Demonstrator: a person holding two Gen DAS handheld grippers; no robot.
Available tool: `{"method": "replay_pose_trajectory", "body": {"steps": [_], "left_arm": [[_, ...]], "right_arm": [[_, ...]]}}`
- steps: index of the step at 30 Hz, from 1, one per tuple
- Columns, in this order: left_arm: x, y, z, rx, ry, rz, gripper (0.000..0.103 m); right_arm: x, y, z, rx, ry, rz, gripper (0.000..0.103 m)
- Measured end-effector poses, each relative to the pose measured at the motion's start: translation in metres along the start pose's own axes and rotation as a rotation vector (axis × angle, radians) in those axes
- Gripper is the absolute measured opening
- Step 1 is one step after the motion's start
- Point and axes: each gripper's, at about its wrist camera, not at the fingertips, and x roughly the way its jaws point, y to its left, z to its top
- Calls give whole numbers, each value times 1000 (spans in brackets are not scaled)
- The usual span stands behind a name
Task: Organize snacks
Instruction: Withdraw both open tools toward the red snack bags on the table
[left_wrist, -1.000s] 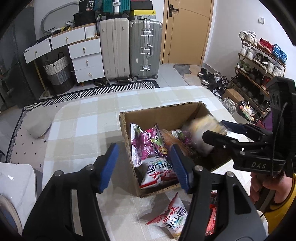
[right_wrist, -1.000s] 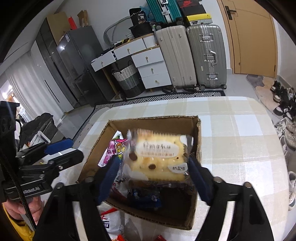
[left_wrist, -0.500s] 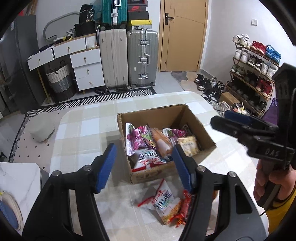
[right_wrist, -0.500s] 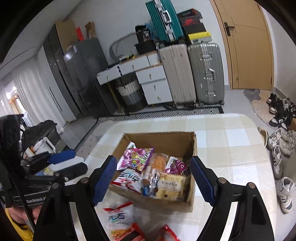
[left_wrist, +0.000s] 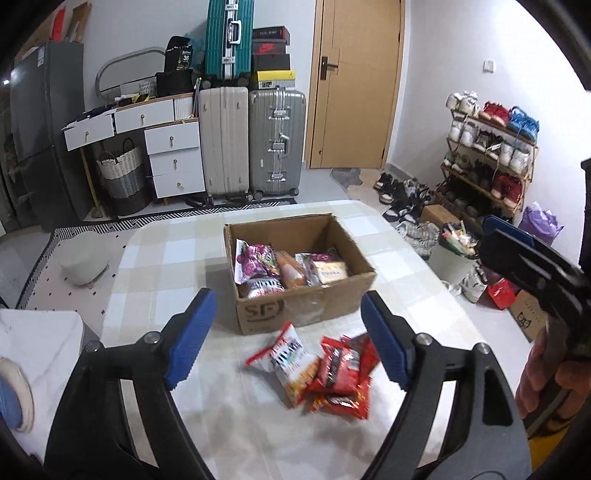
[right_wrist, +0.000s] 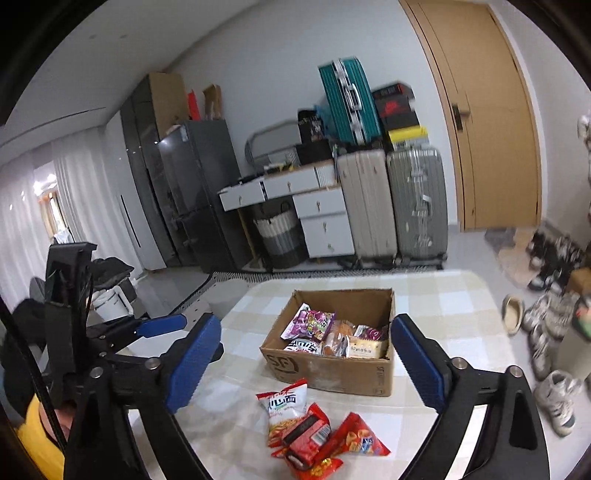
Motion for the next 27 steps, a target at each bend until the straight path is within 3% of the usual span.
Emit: {"method": "replay_pose_trajectory", "body": {"steps": [10,14,17,27], "left_arm": [[-67,3,-63,-76,-81,-59,83],[-73,9,-89,-112,-70,-22,92],[-69,12,-110,-135,-74,-14,102],[-2,16,-149,-153,45,-24,102]], "right_arm": [[-89,41,-58,-69,-143,44,102],[-102,46,-88,-118,-158,28,102],[-103,42,-103,-79,-139,34,102],[-76,18,-135,20,-89,53,102]]}}
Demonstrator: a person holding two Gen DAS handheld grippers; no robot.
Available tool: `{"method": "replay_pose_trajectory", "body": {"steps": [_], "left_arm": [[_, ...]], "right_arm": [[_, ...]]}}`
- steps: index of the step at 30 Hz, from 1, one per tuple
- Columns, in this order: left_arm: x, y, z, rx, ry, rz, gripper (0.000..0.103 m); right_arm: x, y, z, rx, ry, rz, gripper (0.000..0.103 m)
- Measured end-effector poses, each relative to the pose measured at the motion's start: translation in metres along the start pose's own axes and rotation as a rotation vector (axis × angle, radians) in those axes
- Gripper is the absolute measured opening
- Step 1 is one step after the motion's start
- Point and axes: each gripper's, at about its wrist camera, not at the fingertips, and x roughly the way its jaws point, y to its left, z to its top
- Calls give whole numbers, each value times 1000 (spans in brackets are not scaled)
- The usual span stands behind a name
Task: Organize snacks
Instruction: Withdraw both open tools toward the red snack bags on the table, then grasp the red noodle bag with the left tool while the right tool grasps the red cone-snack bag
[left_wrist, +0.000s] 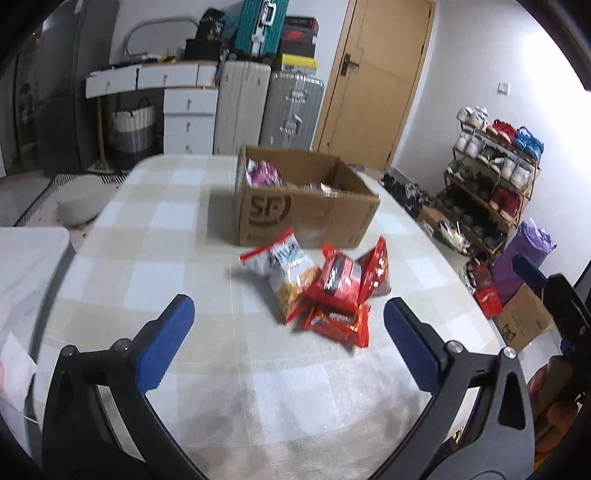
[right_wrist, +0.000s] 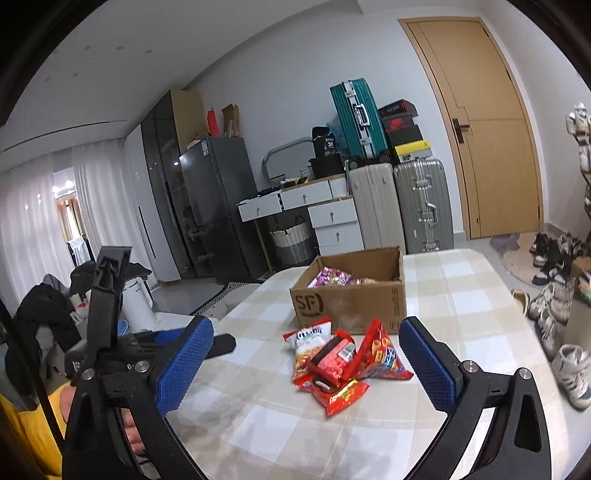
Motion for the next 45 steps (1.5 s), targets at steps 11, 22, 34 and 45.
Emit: {"method": "replay_pose_trajectory", "body": {"steps": [11,22,34,45], "left_arm": [[85,16,-6,-42,129,34,102],[157,19,19,-91,204,-25,102],[206,-57,40,196,197,-132,98],[246,-78,37,305,255,-124,48]], "right_arm": [[44,-38,-27,61,90,-39,102],[96,-82,-27,108,177,-91,102],[117,-127,-39,233,236,-107,102],[109,-139,-60,285,240,-77,102]]}}
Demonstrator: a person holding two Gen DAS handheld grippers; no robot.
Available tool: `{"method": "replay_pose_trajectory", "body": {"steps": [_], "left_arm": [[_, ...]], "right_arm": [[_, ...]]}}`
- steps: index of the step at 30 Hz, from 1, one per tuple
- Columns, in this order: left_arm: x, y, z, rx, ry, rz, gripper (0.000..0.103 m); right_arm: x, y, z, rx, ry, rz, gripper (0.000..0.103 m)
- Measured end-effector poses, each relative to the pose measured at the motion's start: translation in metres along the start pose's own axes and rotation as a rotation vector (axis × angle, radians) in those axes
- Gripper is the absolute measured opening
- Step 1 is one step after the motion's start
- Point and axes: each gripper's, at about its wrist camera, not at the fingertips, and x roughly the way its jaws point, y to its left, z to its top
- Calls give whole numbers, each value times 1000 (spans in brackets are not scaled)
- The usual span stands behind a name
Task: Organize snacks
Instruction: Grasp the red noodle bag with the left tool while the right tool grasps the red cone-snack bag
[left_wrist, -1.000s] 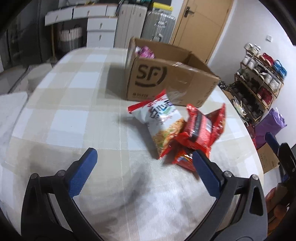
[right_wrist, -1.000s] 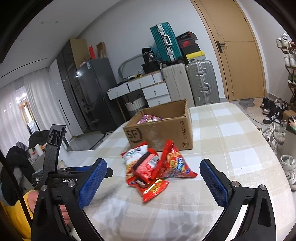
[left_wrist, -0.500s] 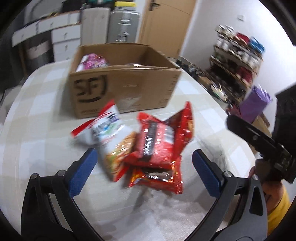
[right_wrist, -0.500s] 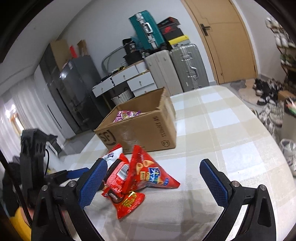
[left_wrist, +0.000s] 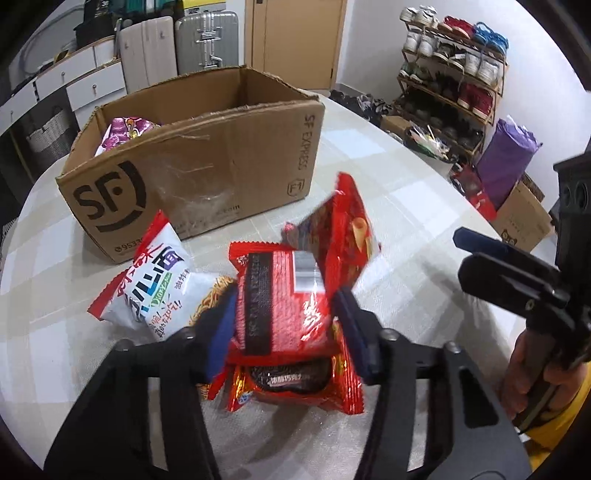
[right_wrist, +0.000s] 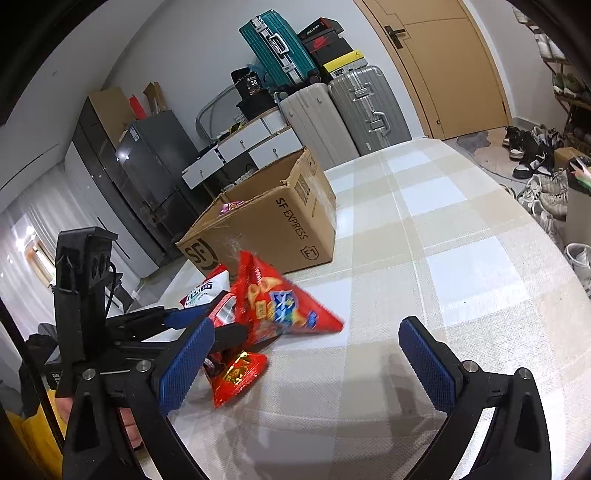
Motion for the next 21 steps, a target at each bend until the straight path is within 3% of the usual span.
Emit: {"method": "replay_pose_trajectory", "body": {"steps": [5,16,21], "left_arm": [[0,10,-9,-7,-6,-25,42],[-27,25,-29,-76,-28,-93,42],[-43,24,-48,-90,-33,-102,42]], "right_arm": [[2,4,-3,-13,11,12,102],[7,17,-1,-57,27,-10,102],[18,27,2,-66,70,20,102]]}}
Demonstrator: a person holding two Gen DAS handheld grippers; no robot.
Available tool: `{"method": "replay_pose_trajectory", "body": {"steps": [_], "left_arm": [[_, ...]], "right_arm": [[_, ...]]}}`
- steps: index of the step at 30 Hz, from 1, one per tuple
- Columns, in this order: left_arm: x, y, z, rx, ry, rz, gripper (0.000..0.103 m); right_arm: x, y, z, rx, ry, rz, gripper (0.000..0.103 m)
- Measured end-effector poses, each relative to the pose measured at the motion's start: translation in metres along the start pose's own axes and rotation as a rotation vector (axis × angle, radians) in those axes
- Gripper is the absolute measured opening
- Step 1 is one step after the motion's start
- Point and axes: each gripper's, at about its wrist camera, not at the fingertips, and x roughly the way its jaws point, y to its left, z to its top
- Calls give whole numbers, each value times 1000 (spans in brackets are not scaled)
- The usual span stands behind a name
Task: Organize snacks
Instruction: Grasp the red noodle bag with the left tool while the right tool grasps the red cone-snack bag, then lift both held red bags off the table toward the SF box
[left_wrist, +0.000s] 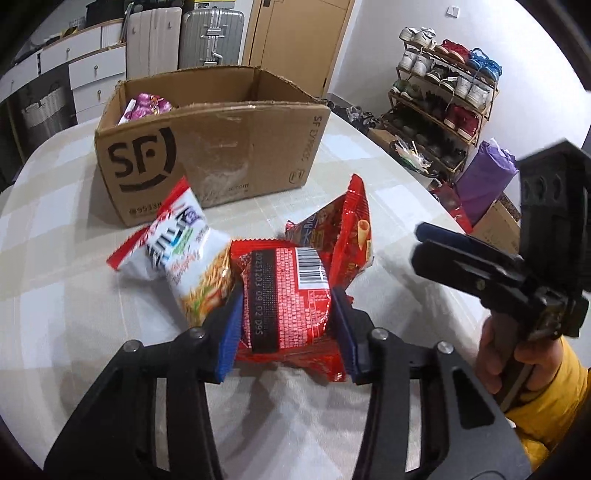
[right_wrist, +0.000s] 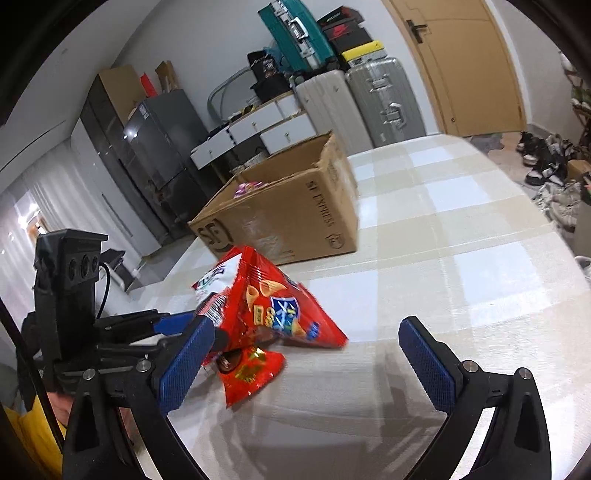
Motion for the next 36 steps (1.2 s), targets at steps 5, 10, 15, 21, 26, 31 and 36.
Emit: {"method": "replay_pose_trajectory", "body": {"steps": [5,10,15,21,26,31,36], "left_arm": [[-8,-7,-18,2,1,-4,43],[-16,-7,-29,2,5,-13,43],[-20,-2,-40,-19,12,-38,41],[-20,0,-48,-37,12,-56,41],[-26,-2,-55,-45,5,-60,41],[-32,-3,-59,-47,-1,-63,41],[-36,-2,-59,-58,-3,-65,41]], "right_arm": [[19,10,7,27,50,60,102],[47,22,7,27,140,52,80],[57,17,3,69,176,26,65],[61,21,5,33,186,6,56],[57,30,11,-46,175,-53,58],[70,38,20,-119,207,-94,62],[86,42,26,-176,219,-132,63]]}}
